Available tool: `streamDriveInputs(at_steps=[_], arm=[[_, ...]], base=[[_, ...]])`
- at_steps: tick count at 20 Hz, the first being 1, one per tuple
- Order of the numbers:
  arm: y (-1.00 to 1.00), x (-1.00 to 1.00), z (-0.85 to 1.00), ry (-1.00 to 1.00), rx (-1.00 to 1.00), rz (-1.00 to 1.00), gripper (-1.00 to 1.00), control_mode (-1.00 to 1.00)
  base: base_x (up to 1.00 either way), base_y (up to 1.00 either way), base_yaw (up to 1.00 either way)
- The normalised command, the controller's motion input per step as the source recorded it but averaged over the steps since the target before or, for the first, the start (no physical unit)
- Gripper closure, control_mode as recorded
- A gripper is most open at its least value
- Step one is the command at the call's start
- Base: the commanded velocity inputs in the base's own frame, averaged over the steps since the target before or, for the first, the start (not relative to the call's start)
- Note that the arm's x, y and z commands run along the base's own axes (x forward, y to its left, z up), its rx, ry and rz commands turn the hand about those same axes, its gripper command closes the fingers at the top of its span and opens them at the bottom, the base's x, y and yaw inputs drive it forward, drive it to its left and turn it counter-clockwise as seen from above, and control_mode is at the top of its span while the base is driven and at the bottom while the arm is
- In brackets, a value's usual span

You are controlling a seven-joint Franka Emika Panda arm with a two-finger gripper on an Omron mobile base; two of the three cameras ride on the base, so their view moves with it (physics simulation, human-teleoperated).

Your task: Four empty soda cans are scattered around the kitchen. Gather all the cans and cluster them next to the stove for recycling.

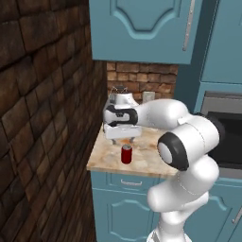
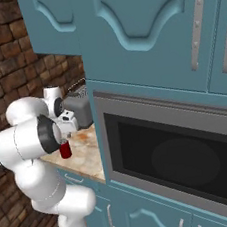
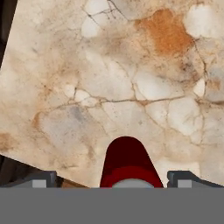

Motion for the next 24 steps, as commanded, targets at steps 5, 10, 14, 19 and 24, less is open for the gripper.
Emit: streamDriveInputs(at_steps=[5, 10, 14, 19, 24], arm=[[0.03, -0.02, -0.07, 0.00, 0.00, -0.07, -1.00, -1.00], [-0.12, -0.55, 0.00, 0.00, 0.03, -0.08, -1.00, -1.00], [-0.15, -0.45, 0.00, -0.01, 0.02, -0.08, -1.00, -1.00], [-0.04, 0.10, 0.00, -0.01, -0.01, -0.02, -1.00, -1.00], [0.00, 0.26, 0.00, -0.04, -0.07, 0.00, -1.00, -1.00]], base=[[0.00, 0.00, 0.00], [0.00, 0.00, 0.00], [0.00, 0.00, 0.00], [0.00, 0.00, 0.00], [0.00, 0.00, 0.00]])
